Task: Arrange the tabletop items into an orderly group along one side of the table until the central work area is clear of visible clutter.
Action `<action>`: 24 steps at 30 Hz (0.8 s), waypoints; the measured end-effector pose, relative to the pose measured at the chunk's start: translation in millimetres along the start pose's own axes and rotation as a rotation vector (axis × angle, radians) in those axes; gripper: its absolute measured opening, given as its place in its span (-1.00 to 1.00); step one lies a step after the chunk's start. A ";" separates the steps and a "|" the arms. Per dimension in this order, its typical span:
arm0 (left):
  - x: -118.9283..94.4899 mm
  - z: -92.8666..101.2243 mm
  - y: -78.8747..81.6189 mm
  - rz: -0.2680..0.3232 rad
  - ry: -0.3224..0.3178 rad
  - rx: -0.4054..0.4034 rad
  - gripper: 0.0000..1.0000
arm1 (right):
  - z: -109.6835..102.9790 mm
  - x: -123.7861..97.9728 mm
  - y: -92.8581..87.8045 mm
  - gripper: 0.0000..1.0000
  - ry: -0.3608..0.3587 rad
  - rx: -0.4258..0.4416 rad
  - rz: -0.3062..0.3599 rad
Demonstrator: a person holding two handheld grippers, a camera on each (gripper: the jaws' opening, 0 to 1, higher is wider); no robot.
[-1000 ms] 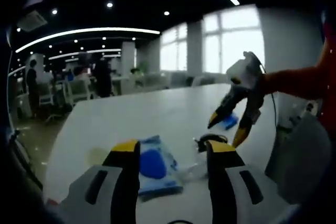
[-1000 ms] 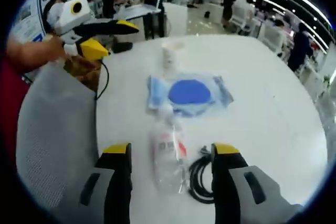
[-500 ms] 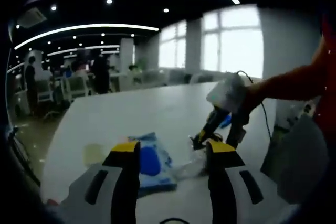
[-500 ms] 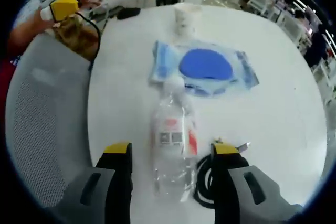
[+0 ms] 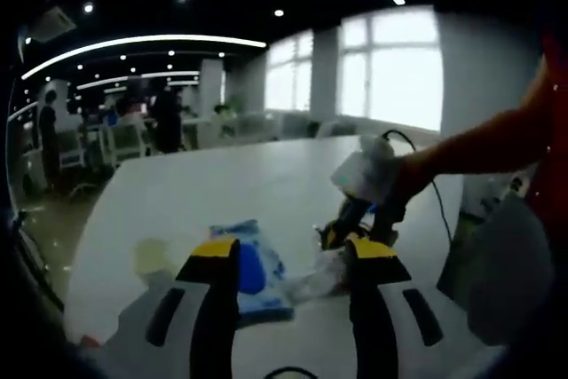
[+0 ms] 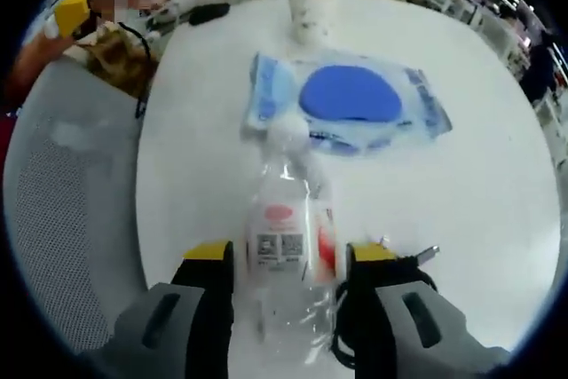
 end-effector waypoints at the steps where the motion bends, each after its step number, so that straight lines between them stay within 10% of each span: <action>1: 0.0 -0.3 -0.1 0.000 0.000 -0.001 -0.10 | 0.0 1.1 0.5 0.00 -0.001 0.003 0.002; 24: 2.2 0.7 -5.2 -0.026 -0.012 -0.009 -0.17 | -0.8 17.0 4.3 -0.13 -0.047 -0.013 -0.034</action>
Point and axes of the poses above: the point that each gripper's makers call its tool centre point, and the gripper's own axes: x roughly forward along the fingers, z roughly to its right, y roughly out of its top, the point moved 8 cm from there along -x, roughly backward along the fingers, and after that the axes turned 14 degrees about -x, right-handed, at the moved point
